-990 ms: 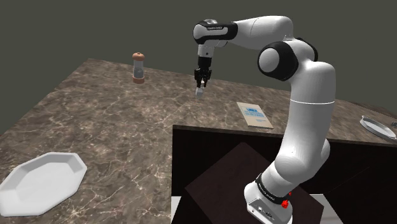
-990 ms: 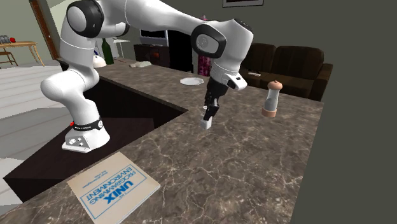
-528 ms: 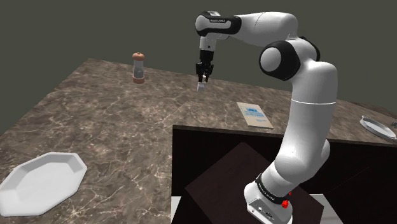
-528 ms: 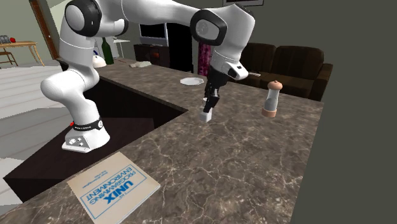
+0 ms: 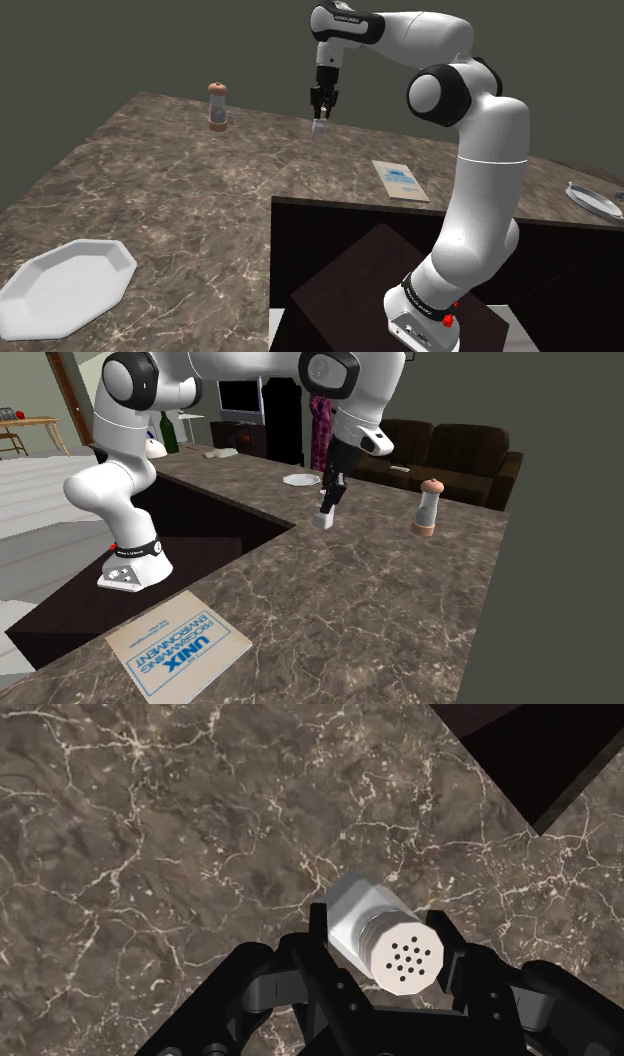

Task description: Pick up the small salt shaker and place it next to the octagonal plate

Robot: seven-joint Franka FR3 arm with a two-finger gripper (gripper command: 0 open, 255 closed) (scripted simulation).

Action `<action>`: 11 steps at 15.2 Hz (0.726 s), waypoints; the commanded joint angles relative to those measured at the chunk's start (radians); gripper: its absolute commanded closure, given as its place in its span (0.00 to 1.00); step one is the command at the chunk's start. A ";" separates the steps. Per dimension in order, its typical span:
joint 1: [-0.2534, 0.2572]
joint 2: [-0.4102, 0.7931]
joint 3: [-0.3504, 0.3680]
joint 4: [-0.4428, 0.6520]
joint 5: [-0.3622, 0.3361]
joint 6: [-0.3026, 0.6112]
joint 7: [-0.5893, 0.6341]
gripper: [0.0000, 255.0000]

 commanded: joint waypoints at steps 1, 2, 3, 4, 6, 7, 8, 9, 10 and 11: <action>-0.002 0.003 0.000 0.032 0.000 -0.030 0.001 1.00; -0.003 0.005 0.000 0.050 0.001 -0.045 0.003 1.00; -0.004 0.008 0.000 0.068 0.001 -0.060 0.004 1.00; -0.005 0.012 0.000 0.086 0.002 -0.075 0.005 1.00; -0.007 0.016 0.000 0.111 0.003 -0.095 0.006 1.00; 0.010 -0.018 0.005 0.057 0.002 -0.074 0.023 1.00; 0.026 -0.050 0.009 0.008 0.003 -0.055 0.040 1.00; 0.041 -0.080 0.015 -0.037 0.003 -0.038 0.058 1.00; 0.056 -0.108 0.020 -0.078 0.004 -0.023 0.076 1.00; 0.070 -0.134 0.026 -0.117 0.006 -0.008 0.095 1.00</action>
